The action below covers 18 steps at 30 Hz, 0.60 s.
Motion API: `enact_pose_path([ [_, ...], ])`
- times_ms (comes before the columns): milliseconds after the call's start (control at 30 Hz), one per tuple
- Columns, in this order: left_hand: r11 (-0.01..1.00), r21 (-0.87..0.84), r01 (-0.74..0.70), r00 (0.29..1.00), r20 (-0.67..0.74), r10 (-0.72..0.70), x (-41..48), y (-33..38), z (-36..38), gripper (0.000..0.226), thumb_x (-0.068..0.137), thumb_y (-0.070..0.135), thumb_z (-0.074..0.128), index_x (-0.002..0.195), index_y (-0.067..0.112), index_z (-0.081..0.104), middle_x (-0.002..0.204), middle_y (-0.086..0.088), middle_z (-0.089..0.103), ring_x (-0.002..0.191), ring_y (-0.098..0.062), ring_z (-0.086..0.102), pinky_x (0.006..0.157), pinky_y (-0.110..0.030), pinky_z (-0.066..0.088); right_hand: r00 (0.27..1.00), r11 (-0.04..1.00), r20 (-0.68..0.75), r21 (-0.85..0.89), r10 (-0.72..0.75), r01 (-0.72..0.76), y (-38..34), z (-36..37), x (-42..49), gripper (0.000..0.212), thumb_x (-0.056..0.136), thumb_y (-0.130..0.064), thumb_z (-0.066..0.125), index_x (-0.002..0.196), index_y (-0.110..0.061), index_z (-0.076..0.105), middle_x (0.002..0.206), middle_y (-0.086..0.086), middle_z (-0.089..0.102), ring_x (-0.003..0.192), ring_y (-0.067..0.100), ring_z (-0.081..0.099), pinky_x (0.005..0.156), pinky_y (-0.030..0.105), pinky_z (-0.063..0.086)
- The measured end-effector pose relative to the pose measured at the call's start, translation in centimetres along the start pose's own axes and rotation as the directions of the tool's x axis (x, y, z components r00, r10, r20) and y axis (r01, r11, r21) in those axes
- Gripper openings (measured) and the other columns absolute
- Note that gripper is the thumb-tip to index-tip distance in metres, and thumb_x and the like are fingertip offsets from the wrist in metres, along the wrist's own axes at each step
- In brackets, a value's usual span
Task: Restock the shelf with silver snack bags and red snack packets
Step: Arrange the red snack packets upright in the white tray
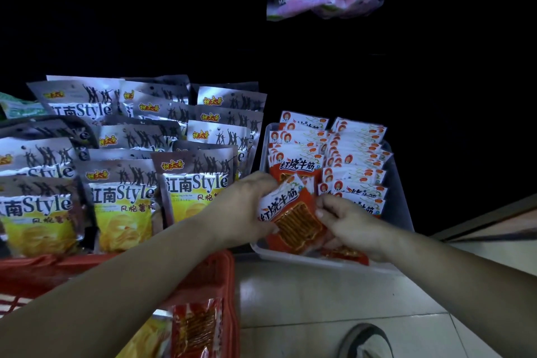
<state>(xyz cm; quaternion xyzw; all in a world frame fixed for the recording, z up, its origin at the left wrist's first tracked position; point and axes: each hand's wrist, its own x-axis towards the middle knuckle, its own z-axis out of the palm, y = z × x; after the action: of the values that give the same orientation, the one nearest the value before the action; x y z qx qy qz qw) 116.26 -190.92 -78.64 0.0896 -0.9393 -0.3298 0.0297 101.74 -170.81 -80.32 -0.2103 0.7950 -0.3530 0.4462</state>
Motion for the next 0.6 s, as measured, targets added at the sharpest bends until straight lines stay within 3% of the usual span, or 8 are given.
enact_pose_path([
  [67,0.993,0.12,0.007,1.0,-0.008,-0.006,0.4,0.2,0.5,0.057,0.069,0.039,0.089,0.115,0.023,0.058,0.11,0.008,0.065,0.108,-0.011,0.057,0.108,-0.022,0.033,1.0,1.0,-0.017,0.017,-0.022,0.022,-0.5,-0.3,-0.1,0.027,0.109,-0.023,0.047,0.089,-0.034,0.061,0.109,0.009,0.069,0.097,0.03,0.074,0.084,0.049,0.063],
  [133,0.969,0.238,-0.06,0.998,-0.016,0.066,0.7,0.4,1.4,0.055,0.075,0.035,0.083,0.119,0.021,0.054,0.108,0.005,0.069,0.109,-0.015,0.06,0.12,-0.021,0.014,0.999,0.997,-0.03,0.075,-0.03,0.033,-0.6,-0.3,-0.2,0.026,0.109,-0.02,0.046,0.09,-0.03,0.06,0.108,0.011,0.068,0.104,0.03,0.07,0.087,0.05,0.062],
  [233,0.953,0.285,-0.102,0.991,-0.055,0.122,1.0,0.4,2.2,0.038,0.083,0.021,0.075,0.113,0.018,0.052,0.096,-0.003,0.07,0.103,-0.025,0.065,0.107,-0.025,0.034,0.998,0.984,-0.059,0.178,-0.019,0.029,-0.4,-0.3,-0.2,0.012,0.108,-0.013,0.047,0.106,-0.017,0.059,0.114,0.009,0.07,0.107,0.026,0.07,0.091,0.049,0.06],
  [300,0.951,0.287,-0.113,0.984,-0.103,0.147,1.6,0.3,1.9,0.035,0.083,0.019,0.074,0.107,0.02,0.049,0.089,-0.003,0.066,0.089,-0.024,0.064,0.085,-0.038,0.054,0.999,0.975,-0.033,0.215,-0.042,0.048,-0.5,-0.7,-0.3,0.026,0.102,-0.004,0.057,0.115,-0.025,0.061,0.116,0.003,0.072,0.106,0.02,0.071,0.092,0.045,0.061],
  [367,0.944,0.299,-0.14,0.978,-0.109,0.179,2.4,0.2,1.5,0.037,0.083,0.016,0.074,0.103,0.023,0.044,0.083,0.0,0.062,0.077,-0.022,0.061,0.064,-0.04,0.056,0.996,0.989,-0.008,0.122,-0.086,0.087,-0.3,-1.0,-0.2,0.051,0.087,-0.002,0.075,0.121,-0.037,0.059,0.113,-0.004,0.074,0.103,0.01,0.072,0.091,0.035,0.061],
  [433,0.931,0.307,-0.196,0.972,-0.063,0.225,3.1,0.2,1.2,0.037,0.083,0.016,0.074,0.104,0.024,0.044,0.08,0.003,0.061,0.072,-0.022,0.061,0.057,-0.035,0.052,0.995,0.996,-0.053,-0.039,-0.085,0.083,0.0,-0.8,0.2,0.057,0.074,-0.011,0.089,0.116,-0.038,0.061,0.106,-0.008,0.075,0.094,0.002,0.072,0.089,0.025,0.059],
  [533,0.926,0.3,-0.228,0.971,0.005,0.237,2.7,0.4,1.3,0.039,0.082,0.022,0.074,0.111,0.023,0.047,0.09,0.001,0.063,0.082,-0.022,0.064,0.065,-0.026,0.046,0.979,0.979,-0.168,-0.187,-0.117,0.085,1.1,-0.2,1.0,0.044,0.072,-0.017,0.092,0.1,-0.038,0.065,0.096,-0.016,0.074,0.088,-0.005,0.069,0.095,0.03,0.058],
  [600,0.957,0.225,-0.185,0.982,0.009,0.188,1.7,0.5,1.7,0.047,0.081,0.033,0.077,0.118,0.022,0.05,0.099,0.003,0.065,0.094,-0.018,0.065,0.083,-0.011,0.039,0.965,0.951,-0.188,-0.282,-0.184,0.126,1.9,0.4,1.2,0.042,0.072,-0.02,0.09,0.097,-0.042,0.064,0.095,-0.021,0.07,0.089,-0.007,0.066,0.094,0.033,0.057],
])
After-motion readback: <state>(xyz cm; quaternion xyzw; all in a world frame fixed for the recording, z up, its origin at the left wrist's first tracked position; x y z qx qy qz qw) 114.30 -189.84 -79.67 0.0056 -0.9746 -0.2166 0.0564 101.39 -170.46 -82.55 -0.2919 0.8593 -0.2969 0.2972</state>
